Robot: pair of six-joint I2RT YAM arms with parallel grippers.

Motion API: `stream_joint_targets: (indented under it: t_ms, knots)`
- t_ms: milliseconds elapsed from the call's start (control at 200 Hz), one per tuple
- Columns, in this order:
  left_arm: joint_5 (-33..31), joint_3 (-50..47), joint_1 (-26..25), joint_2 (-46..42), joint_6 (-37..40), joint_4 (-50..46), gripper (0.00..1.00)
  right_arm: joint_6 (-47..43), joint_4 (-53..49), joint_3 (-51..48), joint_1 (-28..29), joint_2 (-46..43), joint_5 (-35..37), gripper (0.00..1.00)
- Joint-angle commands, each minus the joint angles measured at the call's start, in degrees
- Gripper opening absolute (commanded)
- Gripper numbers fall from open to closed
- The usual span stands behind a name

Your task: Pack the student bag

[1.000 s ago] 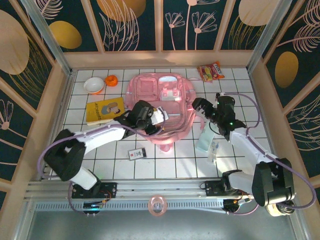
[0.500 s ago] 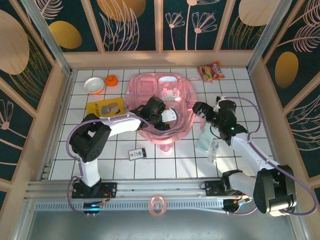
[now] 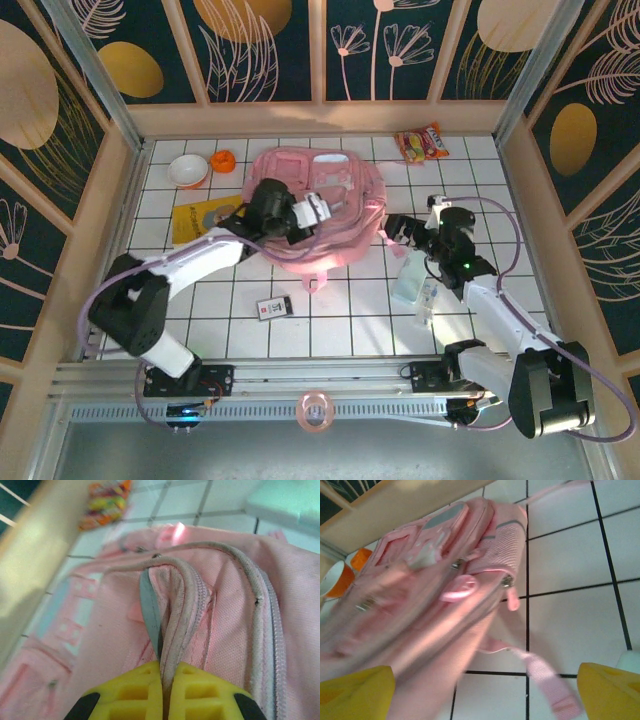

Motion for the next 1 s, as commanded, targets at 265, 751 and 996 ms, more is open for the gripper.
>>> stream_joint_targets:
  t_ms: [265,751,996]
  knots:
    - [19.4,2.6,8.5,-9.7,-3.0,0.7,0.00,-33.4,12.9,-1.1,-5.1,9.3,-17.5,0.74]
    - [24.2,2.7,10.5,-10.8,-2.0,-0.8,0.00,-48.6,13.1,7.3,-7.1,27.5,-28.3,0.65]
    - [25.3,2.6,10.5,-10.7,-3.3,1.1,0.00,-54.2,0.3,17.2,-6.9,34.6,-31.0,0.64]
